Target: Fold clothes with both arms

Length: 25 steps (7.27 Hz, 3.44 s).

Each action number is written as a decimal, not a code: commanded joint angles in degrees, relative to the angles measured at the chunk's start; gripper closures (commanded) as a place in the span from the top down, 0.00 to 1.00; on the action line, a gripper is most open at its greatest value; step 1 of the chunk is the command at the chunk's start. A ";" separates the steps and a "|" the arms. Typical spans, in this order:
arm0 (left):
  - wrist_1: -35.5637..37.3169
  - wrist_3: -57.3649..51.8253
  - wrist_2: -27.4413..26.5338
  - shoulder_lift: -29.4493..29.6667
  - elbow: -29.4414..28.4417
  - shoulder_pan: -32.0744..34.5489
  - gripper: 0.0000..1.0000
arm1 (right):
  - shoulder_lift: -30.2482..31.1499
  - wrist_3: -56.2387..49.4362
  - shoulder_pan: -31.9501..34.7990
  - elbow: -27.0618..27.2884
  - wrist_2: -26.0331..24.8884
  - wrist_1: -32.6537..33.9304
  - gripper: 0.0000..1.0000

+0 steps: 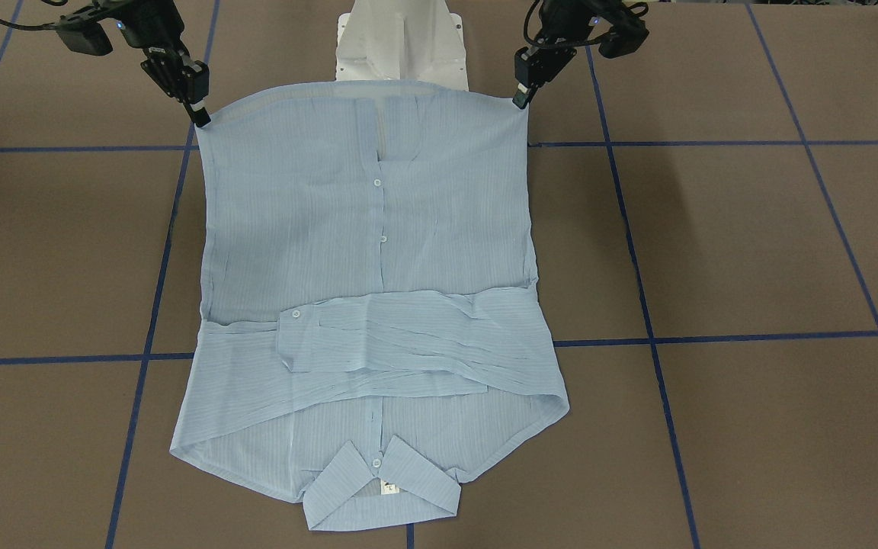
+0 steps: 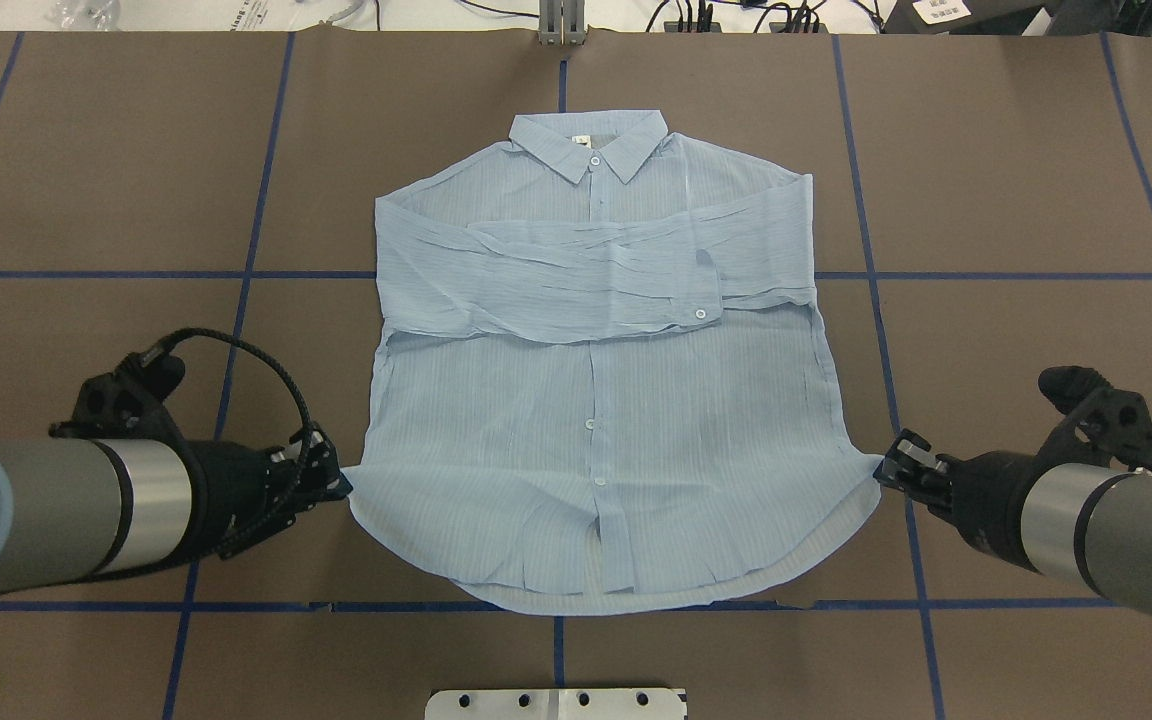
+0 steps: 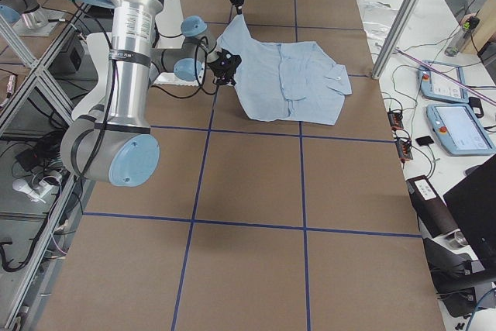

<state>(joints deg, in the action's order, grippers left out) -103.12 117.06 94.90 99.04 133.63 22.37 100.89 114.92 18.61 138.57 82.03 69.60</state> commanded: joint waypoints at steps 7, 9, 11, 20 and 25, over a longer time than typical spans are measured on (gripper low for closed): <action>-1.44 -18.08 5.64 15.04 -21.71 18.41 0.00 | -17.63 -8.89 20.92 -16.89 11.30 0.71 0.00; -11.09 -17.92 5.56 15.91 -29.43 20.25 0.00 | -25.97 -12.77 26.36 -27.60 15.68 0.88 0.00; -17.43 -17.92 5.47 20.21 -40.06 20.52 0.00 | -34.93 -17.35 29.63 -38.40 17.29 2.54 0.00; -38.90 -18.44 5.03 28.84 -68.48 23.78 0.00 | -47.80 -23.52 31.93 -63.49 17.03 -2.34 0.00; -42.78 -18.44 5.29 29.01 -69.91 23.95 0.29 | -48.24 -23.69 31.49 -65.45 16.85 -3.77 0.58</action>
<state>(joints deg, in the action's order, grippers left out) -145.45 98.61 100.09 128.08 63.70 46.23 52.59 91.36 50.14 73.00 98.79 65.93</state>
